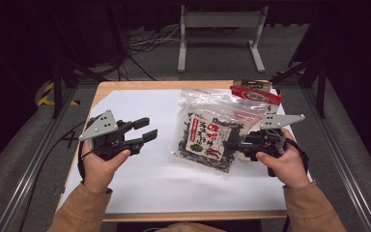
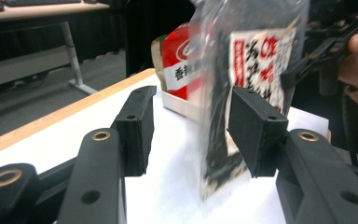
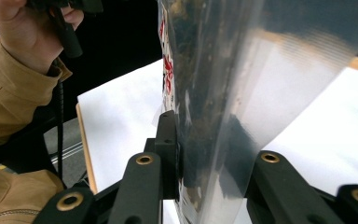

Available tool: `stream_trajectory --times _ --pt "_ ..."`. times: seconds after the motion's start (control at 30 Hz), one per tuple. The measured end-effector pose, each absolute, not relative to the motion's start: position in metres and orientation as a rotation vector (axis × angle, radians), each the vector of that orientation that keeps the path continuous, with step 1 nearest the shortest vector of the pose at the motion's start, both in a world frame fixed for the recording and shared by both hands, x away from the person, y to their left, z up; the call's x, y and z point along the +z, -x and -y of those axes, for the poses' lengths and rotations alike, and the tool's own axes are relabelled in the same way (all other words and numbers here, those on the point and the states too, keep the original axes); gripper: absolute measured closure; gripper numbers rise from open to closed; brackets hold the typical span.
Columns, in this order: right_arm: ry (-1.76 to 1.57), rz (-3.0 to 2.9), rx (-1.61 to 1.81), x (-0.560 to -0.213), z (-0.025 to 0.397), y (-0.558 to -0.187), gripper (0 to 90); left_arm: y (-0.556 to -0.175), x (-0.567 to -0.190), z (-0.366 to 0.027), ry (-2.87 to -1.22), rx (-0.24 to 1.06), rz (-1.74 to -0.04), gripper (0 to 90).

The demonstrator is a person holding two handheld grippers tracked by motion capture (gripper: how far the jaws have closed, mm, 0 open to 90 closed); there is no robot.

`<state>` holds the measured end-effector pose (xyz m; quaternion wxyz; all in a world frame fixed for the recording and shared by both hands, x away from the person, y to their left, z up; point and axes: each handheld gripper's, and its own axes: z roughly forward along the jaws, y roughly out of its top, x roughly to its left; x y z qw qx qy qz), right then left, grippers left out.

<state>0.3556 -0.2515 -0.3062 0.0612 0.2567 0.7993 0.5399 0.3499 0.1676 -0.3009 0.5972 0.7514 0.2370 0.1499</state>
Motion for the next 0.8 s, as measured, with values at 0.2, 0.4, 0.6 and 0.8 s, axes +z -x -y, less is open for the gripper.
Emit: stream_trajectory --times 0.2,0.4,0.6,0.8 --pt "-0.79 -2.395 1.591 -0.297 0.262 -0.356 72.4 -0.356 -0.306 -0.172 -1.752 0.328 -0.574 48.7" --pt "-0.807 -2.357 1.511 -0.283 0.274 -0.357 72.4 -0.361 -0.31 -0.176 -1.747 0.316 -0.602 46.1" --pt "-0.823 -2.334 1.475 -0.27 0.285 -0.358 72.3 -0.364 -0.314 -0.18 -1.753 0.341 -0.621 43.1" --pt "-0.831 -2.31 1.462 -0.259 0.292 -0.36 72.4 -0.368 -0.32 -0.183 -1.761 0.331 -0.648 41.7"
